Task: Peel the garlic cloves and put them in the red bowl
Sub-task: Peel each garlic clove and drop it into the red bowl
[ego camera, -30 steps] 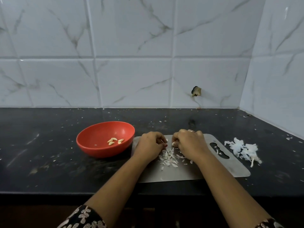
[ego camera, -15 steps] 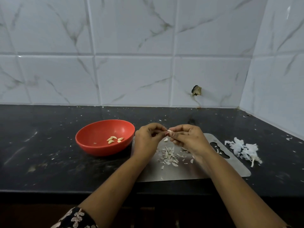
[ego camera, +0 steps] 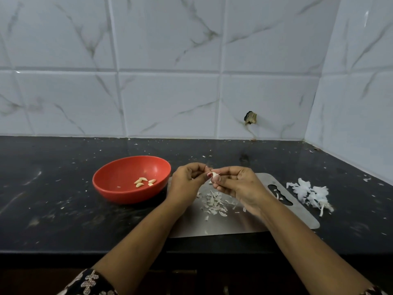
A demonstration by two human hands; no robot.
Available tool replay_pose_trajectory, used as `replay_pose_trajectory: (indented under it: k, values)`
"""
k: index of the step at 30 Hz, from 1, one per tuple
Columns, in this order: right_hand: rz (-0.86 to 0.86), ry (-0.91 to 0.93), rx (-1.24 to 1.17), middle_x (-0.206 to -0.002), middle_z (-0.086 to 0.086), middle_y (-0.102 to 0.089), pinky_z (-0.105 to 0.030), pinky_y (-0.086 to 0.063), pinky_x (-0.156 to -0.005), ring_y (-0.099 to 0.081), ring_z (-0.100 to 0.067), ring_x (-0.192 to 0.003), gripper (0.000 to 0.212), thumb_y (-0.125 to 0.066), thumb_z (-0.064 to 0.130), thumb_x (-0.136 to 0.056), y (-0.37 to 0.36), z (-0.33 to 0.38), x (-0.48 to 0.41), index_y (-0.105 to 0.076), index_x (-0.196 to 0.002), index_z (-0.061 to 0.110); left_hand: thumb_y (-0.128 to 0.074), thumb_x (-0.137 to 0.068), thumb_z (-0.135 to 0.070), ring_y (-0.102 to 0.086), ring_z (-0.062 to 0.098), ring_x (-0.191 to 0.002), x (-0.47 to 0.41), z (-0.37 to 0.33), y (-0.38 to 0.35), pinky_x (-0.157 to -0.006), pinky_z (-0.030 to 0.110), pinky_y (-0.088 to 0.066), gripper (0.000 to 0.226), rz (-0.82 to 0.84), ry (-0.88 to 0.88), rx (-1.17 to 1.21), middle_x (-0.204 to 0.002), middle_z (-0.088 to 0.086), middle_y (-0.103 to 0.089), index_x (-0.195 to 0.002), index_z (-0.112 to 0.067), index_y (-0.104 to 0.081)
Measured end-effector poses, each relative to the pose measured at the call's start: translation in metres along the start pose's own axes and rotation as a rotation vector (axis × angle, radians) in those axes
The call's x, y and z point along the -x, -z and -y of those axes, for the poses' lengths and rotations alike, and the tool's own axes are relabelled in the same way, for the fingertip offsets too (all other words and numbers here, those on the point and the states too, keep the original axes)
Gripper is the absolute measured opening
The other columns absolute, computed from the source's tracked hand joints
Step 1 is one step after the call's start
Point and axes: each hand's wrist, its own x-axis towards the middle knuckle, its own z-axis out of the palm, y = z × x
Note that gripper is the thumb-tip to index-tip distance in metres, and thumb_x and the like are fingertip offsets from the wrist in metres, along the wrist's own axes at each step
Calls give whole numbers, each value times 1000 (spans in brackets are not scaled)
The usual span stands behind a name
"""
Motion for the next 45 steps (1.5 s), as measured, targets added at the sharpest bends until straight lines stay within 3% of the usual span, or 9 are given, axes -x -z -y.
replay_pose_trajectory:
  k: [3,7,15,24,27,31,37,42,45]
  values:
    - [0,-7,11,-80,-14,-72,-21,-57,-66,-69,-16,-70,18,-71,-2,-77,1,-1,1,-72,-94,3,-64,-88,-4,-61,-1,-67,1,-3,1,-67,16,-48,5,70,7,-25,-75,-6,-69,-86,-7,-67]
    - [-22,-8,28,-79,-14,-72,-21,-58,-66,-69,-16,-70,17,-69,-5,-80,1,-2,2,-71,-96,1,-60,-91,-6,-54,-1,-59,2,-4,2,-56,10,-41,6,120,24,-97,-72,0,-64,-93,-2,-65]
    - [-120,28,39,-81,-12,-74,-21,-57,-70,-69,-14,-74,14,-67,0,-86,-5,-9,-3,-72,-99,3,-55,-95,-7,-53,-10,-60,6,-9,-4,-56,6,-40,7,54,-56,-257,-76,-5,-63,-91,-7,-60]
    - [-242,17,-199,-79,-12,-70,-17,-56,-64,-67,-12,-67,13,-60,-5,-90,3,-3,-7,-69,-97,1,-56,-95,-9,-54,-23,-71,12,-13,-8,-62,0,-39,8,74,-74,-377,-97,-4,-69,-87,-10,-56]
    - [-210,-7,-136,-82,-13,-72,-18,-56,-65,-67,-14,-71,13,-59,-4,-91,2,-6,-7,-68,-98,1,-65,-90,-15,-59,-14,-66,8,-9,-5,-60,6,-42,7,27,-83,-421,-86,-8,-73,-85,-16,-61]
    - [-144,-2,-55,-83,-12,-72,-21,-57,-70,-67,-13,-72,13,-58,-2,-92,0,-9,-6,-70,-97,3,-73,-84,-19,-67,-1,-73,4,-2,-1,-73,32,-58,7,-12,-64,-401,-80,-11,-72,-87,-25,-70]
    - [-121,37,25,-89,-18,-73,-22,-58,-74,-69,-16,-78,16,-64,0,-89,0,-11,-6,-69,-103,-1,-67,-87,-29,-66,1,-75,5,-4,1,-74,39,-56,13,-79,-100,-379,-74,-17,-70,-81,-39,-69]
    - [-129,66,75,-89,-20,-74,-24,-59,-74,-72,-20,-79,16,-68,0,-86,-2,-12,-6,-69,-101,-2,-70,-85,-26,-69,9,-74,6,-5,0,-76,44,-57,6,-78,-57,-263,-74,-10,-73,-84,-27,-76]
    - [-125,83,84,-87,-18,-74,-24,-59,-73,-72,-21,-79,15,-68,1,-86,-3,-13,-6,-69,-100,-3,-73,-75,-37,-71,15,-75,6,-4,0,-77,49,-57,14,-65,-19,-177,-74,-5,-74,-82,-25,-77]
